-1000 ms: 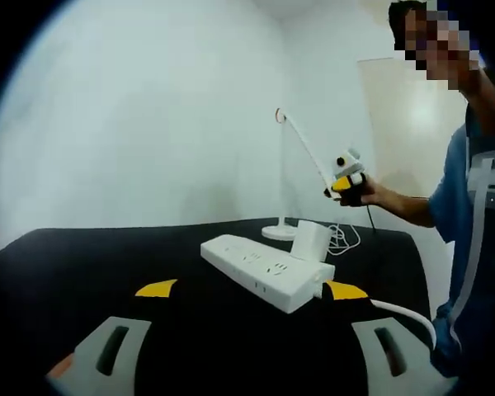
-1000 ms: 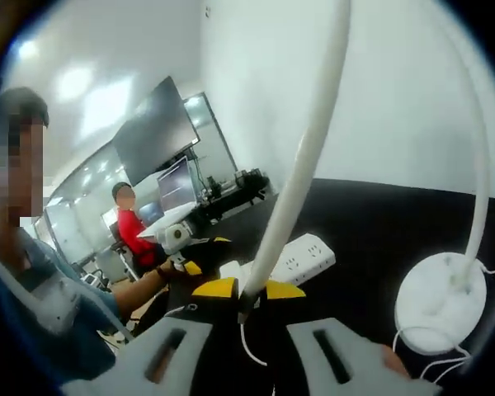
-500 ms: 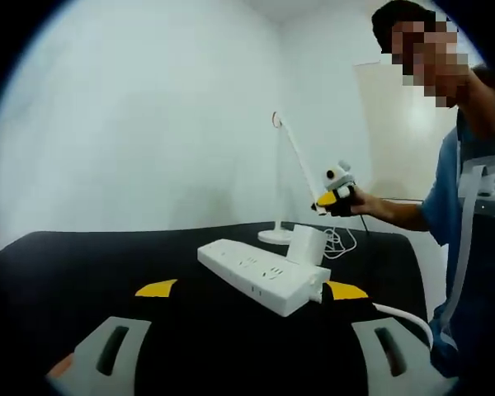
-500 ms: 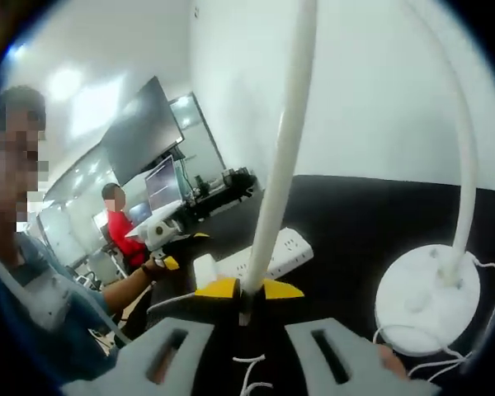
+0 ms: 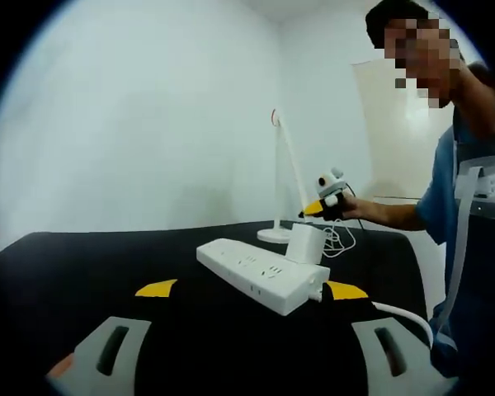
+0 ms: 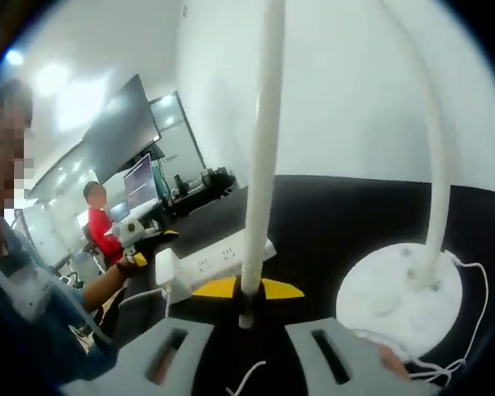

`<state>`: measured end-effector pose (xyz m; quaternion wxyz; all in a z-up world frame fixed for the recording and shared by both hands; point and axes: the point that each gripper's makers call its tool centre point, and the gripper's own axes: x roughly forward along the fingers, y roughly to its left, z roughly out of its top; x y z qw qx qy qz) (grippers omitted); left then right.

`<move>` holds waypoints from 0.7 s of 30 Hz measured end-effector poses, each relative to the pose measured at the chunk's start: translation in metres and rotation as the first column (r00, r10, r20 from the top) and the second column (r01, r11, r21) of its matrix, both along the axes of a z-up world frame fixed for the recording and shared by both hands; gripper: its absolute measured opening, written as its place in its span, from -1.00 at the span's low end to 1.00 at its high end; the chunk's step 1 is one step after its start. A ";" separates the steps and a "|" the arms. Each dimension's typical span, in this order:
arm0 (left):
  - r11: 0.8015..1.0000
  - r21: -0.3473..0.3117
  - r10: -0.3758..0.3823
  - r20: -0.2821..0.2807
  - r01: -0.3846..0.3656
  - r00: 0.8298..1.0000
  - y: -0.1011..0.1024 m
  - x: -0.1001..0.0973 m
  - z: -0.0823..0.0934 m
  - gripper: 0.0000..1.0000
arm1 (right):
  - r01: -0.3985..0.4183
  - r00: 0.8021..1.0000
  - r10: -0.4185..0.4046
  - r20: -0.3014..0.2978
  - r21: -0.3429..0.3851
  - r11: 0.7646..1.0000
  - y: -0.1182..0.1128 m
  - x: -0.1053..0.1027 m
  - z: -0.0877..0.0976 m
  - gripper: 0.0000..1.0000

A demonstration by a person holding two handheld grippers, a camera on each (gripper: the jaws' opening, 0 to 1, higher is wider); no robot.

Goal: Insert the desk lamp plug into the socket, turn on the power strip switch, turn on the lamp switch, then turn off the lamp switch, turn off the power strip switch, and remove the plug from the socket.

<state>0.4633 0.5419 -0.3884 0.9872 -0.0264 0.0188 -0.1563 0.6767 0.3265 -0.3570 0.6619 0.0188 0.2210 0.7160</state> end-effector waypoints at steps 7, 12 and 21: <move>1.000 0.008 0.001 -0.011 -0.001 1.000 0.000 0.001 -0.002 0.32 | -0.003 1.000 0.003 0.002 0.000 1.000 0.001 0.003 -0.004 -0.80; 1.000 0.004 0.007 -0.010 -0.007 1.000 0.001 0.000 -0.001 0.31 | 0.001 1.000 -0.001 0.016 -0.006 1.000 0.000 0.009 -0.007 -0.80; 1.000 0.013 0.017 -0.023 -0.017 1.000 0.001 -0.001 -0.004 0.31 | 0.009 0.999 -0.008 0.041 -0.021 1.000 0.000 0.023 -0.013 -0.80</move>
